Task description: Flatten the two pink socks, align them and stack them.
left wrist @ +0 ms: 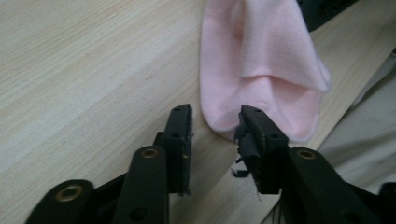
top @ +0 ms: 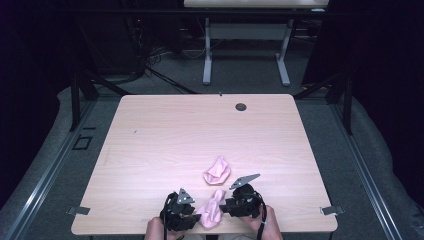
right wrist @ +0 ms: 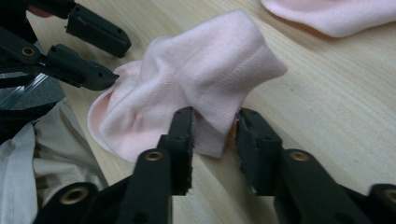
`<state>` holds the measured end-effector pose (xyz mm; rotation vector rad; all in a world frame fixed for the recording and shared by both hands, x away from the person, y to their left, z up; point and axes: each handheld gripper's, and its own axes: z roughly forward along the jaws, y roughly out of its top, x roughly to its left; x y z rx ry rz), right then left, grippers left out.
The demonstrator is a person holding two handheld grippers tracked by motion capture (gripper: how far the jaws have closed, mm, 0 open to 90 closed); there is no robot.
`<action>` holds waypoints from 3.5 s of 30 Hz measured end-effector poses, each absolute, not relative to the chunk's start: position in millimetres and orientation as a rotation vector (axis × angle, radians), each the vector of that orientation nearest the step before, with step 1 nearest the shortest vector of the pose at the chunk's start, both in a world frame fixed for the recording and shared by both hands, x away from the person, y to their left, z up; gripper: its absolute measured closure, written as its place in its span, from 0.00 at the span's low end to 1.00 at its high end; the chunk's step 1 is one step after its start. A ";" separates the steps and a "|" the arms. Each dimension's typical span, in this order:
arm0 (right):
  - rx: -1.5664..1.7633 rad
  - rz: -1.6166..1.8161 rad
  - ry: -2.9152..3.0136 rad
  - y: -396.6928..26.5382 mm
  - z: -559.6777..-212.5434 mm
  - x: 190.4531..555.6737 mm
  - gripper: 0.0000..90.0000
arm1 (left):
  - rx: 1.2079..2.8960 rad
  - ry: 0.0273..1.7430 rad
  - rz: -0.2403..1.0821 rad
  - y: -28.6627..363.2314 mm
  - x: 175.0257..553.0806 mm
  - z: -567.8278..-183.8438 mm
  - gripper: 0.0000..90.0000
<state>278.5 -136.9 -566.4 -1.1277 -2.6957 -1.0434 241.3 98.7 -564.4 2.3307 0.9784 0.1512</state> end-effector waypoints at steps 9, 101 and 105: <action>-1.099 -1.068 -2.709 -135.1 -565.0 274.9 0.96 | 2.332 0.928 0.175 96.1 236.6 -567.2 0.99; -1.330 -1.093 -2.817 -163.0 -513.8 339.5 0.24 | 2.169 1.017 0.240 115.0 331.7 -543.4 0.15; -1.307 -1.027 -2.821 -151.1 -516.5 362.1 0.15 | 2.198 1.019 0.211 109.1 344.6 -548.5 0.09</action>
